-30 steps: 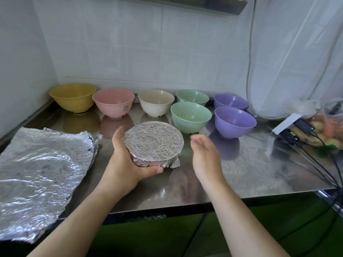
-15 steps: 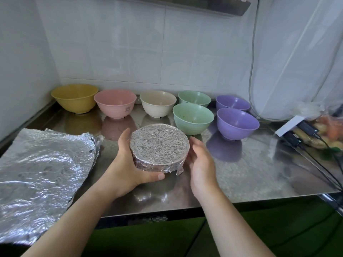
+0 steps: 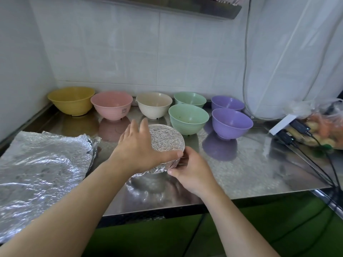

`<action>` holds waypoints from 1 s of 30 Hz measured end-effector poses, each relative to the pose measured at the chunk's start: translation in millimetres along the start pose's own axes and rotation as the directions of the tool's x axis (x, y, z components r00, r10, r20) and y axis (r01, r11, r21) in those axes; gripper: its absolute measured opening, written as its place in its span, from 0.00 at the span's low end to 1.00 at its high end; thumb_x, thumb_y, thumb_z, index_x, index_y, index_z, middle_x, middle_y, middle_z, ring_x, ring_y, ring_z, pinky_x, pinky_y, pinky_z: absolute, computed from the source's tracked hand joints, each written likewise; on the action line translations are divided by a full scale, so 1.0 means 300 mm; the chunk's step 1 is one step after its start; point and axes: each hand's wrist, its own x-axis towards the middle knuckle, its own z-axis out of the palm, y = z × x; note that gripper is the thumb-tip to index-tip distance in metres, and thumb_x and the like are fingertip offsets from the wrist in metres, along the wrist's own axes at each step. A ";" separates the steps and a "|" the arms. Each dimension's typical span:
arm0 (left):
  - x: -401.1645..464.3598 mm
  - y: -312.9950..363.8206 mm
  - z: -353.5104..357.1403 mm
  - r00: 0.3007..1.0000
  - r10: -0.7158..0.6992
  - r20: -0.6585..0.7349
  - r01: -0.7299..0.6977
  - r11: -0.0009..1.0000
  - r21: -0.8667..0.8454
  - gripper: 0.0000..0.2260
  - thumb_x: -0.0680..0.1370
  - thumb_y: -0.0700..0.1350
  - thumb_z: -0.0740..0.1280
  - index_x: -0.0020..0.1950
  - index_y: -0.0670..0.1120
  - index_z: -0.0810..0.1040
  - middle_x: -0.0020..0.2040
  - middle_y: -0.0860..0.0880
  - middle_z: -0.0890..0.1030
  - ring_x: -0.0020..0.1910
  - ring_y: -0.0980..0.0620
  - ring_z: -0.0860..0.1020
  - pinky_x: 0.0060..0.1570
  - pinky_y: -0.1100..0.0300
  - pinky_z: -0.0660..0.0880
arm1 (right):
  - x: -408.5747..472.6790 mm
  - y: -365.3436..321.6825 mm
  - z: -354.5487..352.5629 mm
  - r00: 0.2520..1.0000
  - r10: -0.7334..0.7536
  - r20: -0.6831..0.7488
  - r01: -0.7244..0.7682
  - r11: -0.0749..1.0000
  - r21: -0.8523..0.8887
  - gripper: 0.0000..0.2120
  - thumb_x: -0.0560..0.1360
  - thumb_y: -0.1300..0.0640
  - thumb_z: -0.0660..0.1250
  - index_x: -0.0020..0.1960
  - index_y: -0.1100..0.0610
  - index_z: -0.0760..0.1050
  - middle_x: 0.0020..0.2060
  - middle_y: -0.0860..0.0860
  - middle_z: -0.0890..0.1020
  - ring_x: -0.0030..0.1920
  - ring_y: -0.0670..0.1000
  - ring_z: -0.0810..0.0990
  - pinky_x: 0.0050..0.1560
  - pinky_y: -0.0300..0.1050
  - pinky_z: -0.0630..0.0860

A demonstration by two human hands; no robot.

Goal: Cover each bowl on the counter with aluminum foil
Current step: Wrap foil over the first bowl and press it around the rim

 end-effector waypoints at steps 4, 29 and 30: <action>0.021 0.017 0.009 0.994 -0.041 0.098 0.027 0.990 0.141 0.70 0.54 0.87 0.63 0.85 0.48 0.45 0.85 0.38 0.50 0.84 0.42 0.49 0.80 0.42 0.52 | -0.010 0.007 0.015 0.999 -0.005 -0.041 0.001 0.997 -0.083 0.21 0.67 0.57 0.79 0.54 0.44 0.74 0.46 0.42 0.87 0.45 0.43 0.87 0.54 0.53 0.85; 0.065 -0.045 0.004 0.975 0.069 0.209 -0.098 0.987 0.130 0.69 0.51 0.87 0.63 0.84 0.54 0.50 0.84 0.50 0.56 0.83 0.46 0.53 0.80 0.44 0.53 | 0.013 -0.026 -0.037 0.937 0.348 0.037 -0.339 0.875 0.346 0.18 0.74 0.69 0.67 0.63 0.60 0.75 0.39 0.59 0.84 0.29 0.51 0.76 0.27 0.44 0.69; 0.064 -0.045 0.004 0.976 0.071 0.208 -0.100 0.986 0.132 0.70 0.50 0.88 0.62 0.84 0.54 0.49 0.84 0.49 0.56 0.83 0.46 0.53 0.80 0.44 0.53 | 0.012 -0.029 -0.037 0.926 0.373 0.061 -0.365 0.841 0.400 0.19 0.75 0.71 0.65 0.65 0.63 0.73 0.39 0.61 0.83 0.28 0.52 0.76 0.25 0.43 0.69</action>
